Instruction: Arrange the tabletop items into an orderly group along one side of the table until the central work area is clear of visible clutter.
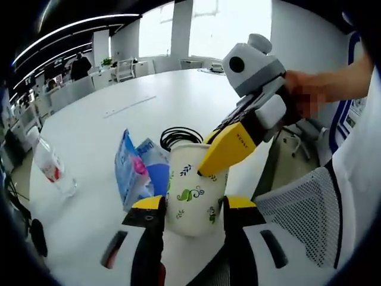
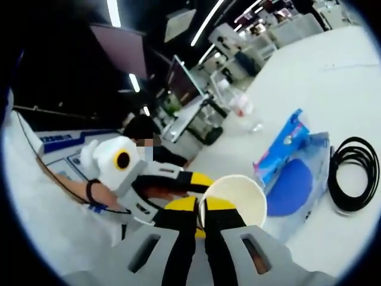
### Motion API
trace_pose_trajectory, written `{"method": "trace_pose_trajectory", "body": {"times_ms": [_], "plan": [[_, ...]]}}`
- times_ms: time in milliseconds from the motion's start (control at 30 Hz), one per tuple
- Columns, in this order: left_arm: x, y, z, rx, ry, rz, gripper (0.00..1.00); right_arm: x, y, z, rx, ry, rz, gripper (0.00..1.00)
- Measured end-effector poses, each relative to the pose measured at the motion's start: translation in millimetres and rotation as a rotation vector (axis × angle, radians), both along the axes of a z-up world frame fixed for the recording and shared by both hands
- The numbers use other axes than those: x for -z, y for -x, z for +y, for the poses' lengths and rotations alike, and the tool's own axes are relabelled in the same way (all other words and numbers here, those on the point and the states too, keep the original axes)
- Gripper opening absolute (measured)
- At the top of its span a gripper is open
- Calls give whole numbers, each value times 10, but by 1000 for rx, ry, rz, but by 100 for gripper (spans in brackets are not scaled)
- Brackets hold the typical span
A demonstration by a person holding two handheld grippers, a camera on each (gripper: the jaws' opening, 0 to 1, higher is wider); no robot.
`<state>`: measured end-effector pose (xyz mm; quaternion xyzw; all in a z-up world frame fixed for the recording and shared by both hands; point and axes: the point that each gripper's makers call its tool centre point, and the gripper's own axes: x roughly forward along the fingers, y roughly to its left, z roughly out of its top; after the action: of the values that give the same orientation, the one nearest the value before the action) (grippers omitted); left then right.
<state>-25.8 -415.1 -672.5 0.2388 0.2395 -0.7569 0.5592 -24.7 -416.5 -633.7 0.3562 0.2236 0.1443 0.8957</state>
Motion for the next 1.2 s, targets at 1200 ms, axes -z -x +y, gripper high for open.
{"method": "trace_pose_trajectory", "body": {"times_ms": [1200], "plan": [[-155, -708, 170, -438, 83, 169, 39, -122, 48, -622, 168, 88, -13, 0]]}}
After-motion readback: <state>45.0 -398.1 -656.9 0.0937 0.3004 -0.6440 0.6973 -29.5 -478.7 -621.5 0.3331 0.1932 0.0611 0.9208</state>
